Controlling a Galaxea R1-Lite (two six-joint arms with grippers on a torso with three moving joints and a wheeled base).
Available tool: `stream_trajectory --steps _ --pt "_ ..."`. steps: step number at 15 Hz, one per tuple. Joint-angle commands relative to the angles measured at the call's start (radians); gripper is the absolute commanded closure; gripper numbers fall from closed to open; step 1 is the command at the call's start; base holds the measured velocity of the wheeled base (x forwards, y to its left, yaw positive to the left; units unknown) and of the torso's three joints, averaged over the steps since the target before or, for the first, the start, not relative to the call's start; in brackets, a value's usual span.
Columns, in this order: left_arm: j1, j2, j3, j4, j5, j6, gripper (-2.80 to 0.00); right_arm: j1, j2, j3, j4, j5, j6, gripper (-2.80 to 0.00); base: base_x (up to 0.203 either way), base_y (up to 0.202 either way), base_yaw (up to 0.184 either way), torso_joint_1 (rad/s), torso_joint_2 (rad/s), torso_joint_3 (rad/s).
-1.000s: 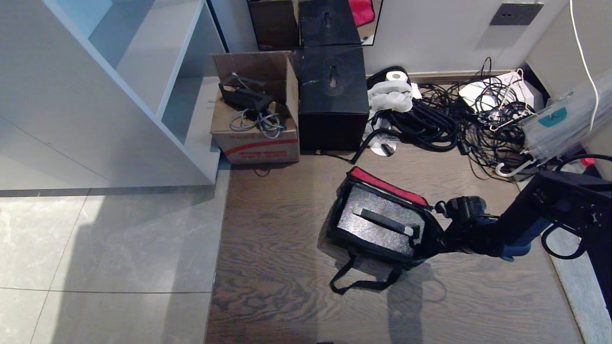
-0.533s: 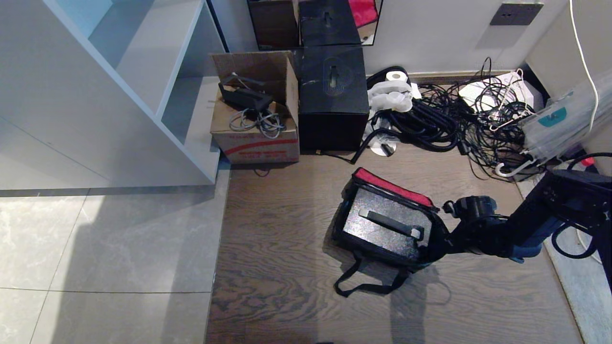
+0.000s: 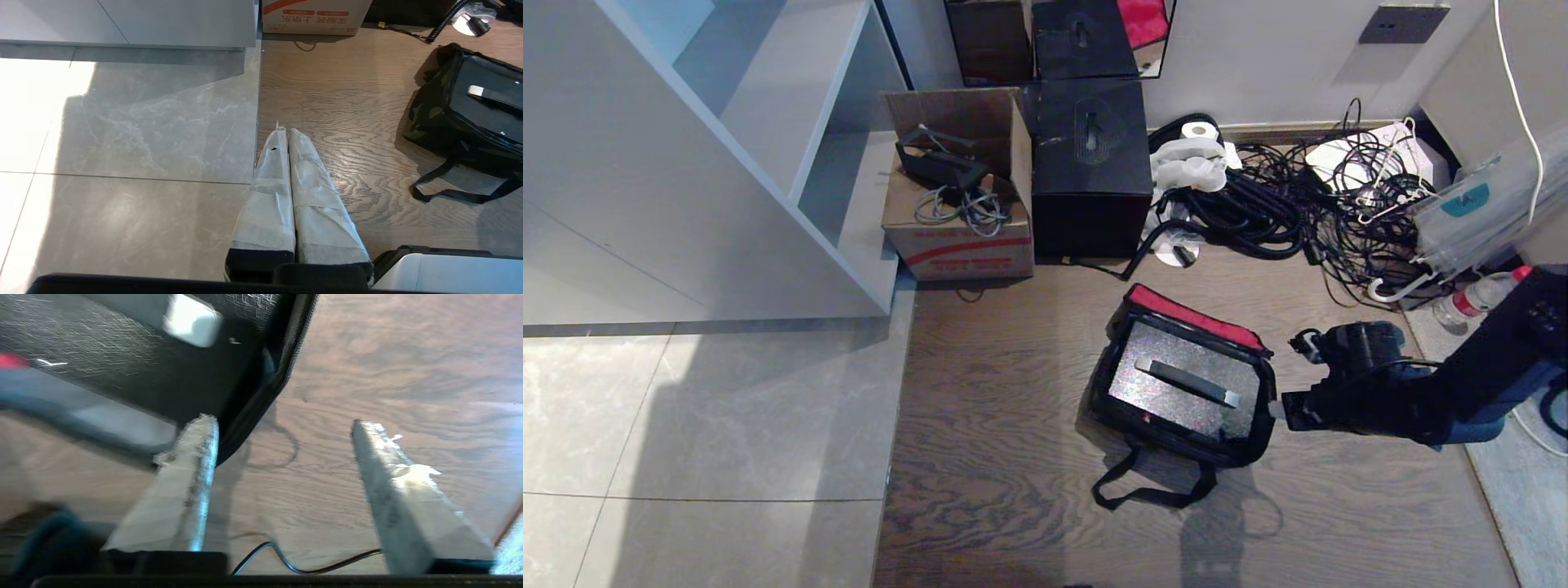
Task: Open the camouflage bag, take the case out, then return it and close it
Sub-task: Grip the handle
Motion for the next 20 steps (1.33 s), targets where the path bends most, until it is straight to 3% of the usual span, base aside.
stream_trajectory --steps 1,2,11,16,17,19,20 --pt "0.000 0.000 0.000 0.000 0.000 0.000 0.00 0.001 -0.274 0.130 0.006 0.063 0.007 -2.80 0.000 0.000 0.000 0.000 0.00 0.000" --pt "0.000 0.000 0.000 0.000 0.000 0.001 0.00 0.000 -0.377 0.188 0.018 0.085 0.010 0.00 0.000 0.000 0.000 0.000 0.00 0.000" --pt "0.000 0.000 0.000 0.000 0.000 0.001 0.00 0.046 -1.443 0.557 0.465 0.183 0.000 0.00 0.000 0.000 0.000 0.000 0.00 0.000" --pt "0.000 0.000 0.000 0.000 0.000 0.000 0.00 0.072 -1.880 0.823 0.522 0.207 0.001 0.00 0.000 0.000 0.000 0.000 0.00 0.000" --pt "0.000 0.000 0.000 0.000 0.000 0.001 0.00 0.071 -1.907 0.859 0.498 0.193 0.015 0.00 0.000 0.000 0.000 0.000 0.00 0.000" --pt "0.000 0.000 0.000 0.000 0.000 0.000 0.00 0.079 -1.900 0.887 0.460 0.054 -0.019 0.00 0.000 0.000 0.000 0.000 0.00 0.000" --pt "0.000 0.000 0.000 0.000 0.000 0.001 0.00 0.081 -1.897 0.914 0.416 0.023 -0.025 0.00 0.000 0.000 0.000 0.000 0.00 0.000"
